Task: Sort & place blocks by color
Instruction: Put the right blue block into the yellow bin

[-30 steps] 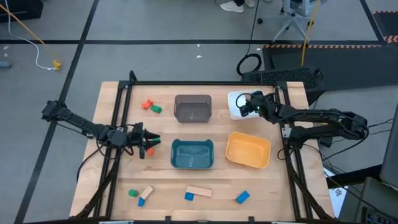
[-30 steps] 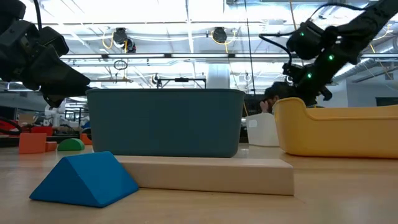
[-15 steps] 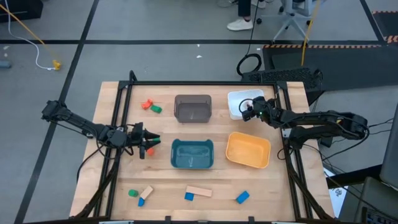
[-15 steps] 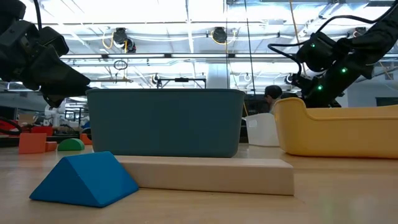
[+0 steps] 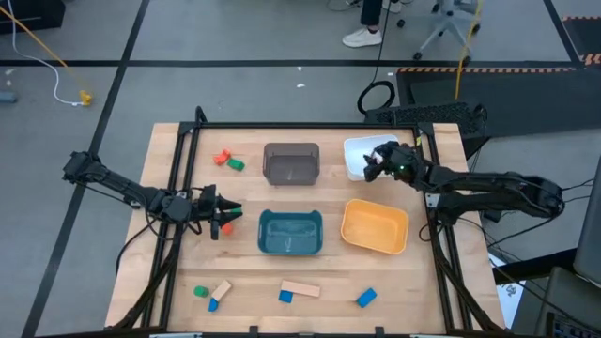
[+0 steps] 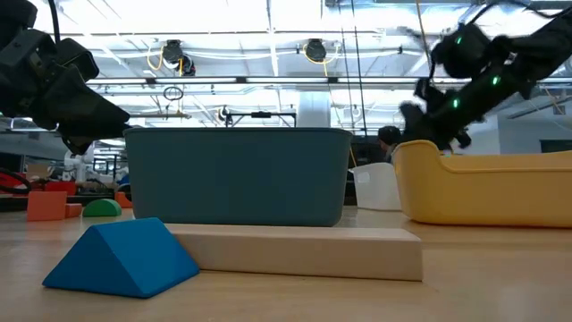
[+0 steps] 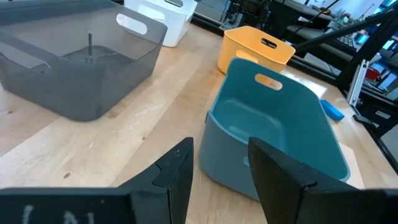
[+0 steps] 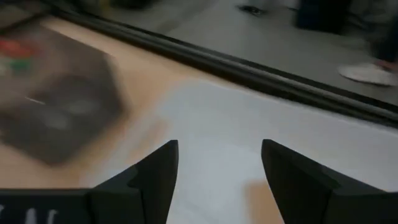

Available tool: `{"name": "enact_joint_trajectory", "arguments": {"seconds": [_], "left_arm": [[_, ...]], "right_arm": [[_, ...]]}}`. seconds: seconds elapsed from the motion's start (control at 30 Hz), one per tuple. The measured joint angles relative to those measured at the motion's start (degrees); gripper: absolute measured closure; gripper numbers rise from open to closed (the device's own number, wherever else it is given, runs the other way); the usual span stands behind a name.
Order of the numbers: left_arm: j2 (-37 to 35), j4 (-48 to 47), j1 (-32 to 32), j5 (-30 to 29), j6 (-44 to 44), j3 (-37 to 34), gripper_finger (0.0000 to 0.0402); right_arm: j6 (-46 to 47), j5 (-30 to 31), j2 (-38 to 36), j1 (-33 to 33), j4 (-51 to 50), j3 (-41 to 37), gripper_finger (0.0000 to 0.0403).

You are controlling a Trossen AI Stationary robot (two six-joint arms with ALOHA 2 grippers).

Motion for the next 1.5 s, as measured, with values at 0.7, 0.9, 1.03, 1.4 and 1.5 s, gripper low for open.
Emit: {"name": "enact_joint_trajectory", "arguments": {"seconds": [0.7, 0.9, 1.03, 1.4, 1.5], "left_arm": [[-0.02, -0.01, 0.0, -0.01, 0.0, 0.01, 0.0247], [0.0, 0.01, 0.0, 0.01, 0.02, -0.01, 0.0247], [0.0, 0.01, 0.0, 0.01, 0.0, 0.01, 0.0247], [-0.01, 0.01, 0.0, 0.0, 0.0, -0.01, 0.0247], [0.0, 0.01, 0.0, -0.01, 0.0, -0.01, 0.0247]], "right_arm": [[4.74, -15.76, -3.63, 45.18, 14.05, 1.97, 0.0179], [9.48, -10.52, 3.57, 53.72, 14.88, 2.21, 0.0179], [10.16, -10.21, 8.54, 58.26, 14.83, 6.41, 0.0179], [5.05, -10.24, 14.61, 62.05, -7.07, 17.19, 0.0179], [8.78, -10.32, 15.32, 62.58, -8.32, 17.2, 0.0179]]}}
